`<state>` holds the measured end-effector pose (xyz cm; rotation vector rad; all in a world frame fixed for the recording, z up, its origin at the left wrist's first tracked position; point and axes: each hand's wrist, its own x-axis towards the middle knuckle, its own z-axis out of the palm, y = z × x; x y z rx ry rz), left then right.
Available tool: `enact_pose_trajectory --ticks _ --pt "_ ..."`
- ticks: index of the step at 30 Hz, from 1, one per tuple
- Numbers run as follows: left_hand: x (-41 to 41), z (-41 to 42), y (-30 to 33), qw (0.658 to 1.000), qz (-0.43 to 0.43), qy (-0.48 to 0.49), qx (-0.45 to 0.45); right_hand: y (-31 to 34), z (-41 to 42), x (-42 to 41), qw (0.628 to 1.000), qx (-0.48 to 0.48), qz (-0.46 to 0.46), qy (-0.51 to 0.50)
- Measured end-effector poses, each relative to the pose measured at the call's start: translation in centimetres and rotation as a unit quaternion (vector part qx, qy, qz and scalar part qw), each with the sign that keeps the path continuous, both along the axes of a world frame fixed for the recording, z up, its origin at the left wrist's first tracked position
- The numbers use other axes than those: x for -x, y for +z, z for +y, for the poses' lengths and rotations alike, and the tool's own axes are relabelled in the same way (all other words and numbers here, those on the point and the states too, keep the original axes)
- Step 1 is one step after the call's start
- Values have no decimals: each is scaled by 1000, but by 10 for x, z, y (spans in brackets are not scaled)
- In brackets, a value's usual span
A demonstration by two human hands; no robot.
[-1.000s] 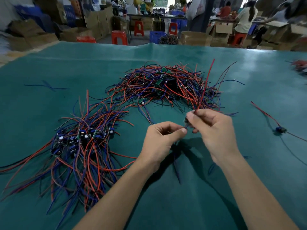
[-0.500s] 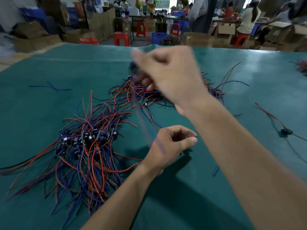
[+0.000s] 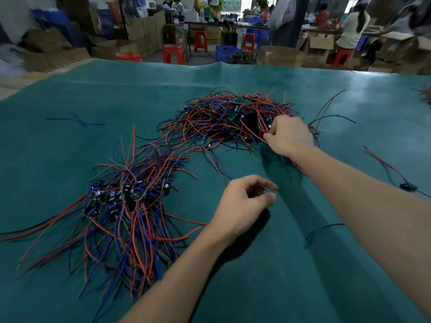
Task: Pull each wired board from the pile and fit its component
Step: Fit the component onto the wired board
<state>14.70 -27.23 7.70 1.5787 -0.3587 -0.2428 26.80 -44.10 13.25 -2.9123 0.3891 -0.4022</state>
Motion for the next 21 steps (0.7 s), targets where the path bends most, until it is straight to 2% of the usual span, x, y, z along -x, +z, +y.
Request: enact_pose_trajectory --ticks 5,8,10,13,17,19,21 --pt "-3 0 -4 1000 12 7 10 1 -7 4 995 -80 -40 37" --pt "-4 -1 -4 999 28 34 20 10 -7 25 980 -172 -90 53" --pt "-5 -1 -4 997 44 52 39 13 -5 50 957 -261 -110 69" --pt "-6 -3 0 991 77 73 88 10 3 100 910 -387 -66 136" --pt "-8 -3 3 982 107 97 118 0 18 152 836 -493 53 235" --pt "-9 -3 3 982 109 99 118 -5 26 162 810 -515 102 263" --pt "-8 -3 3 980 112 99 134 -12 33 163 802 -514 129 275"
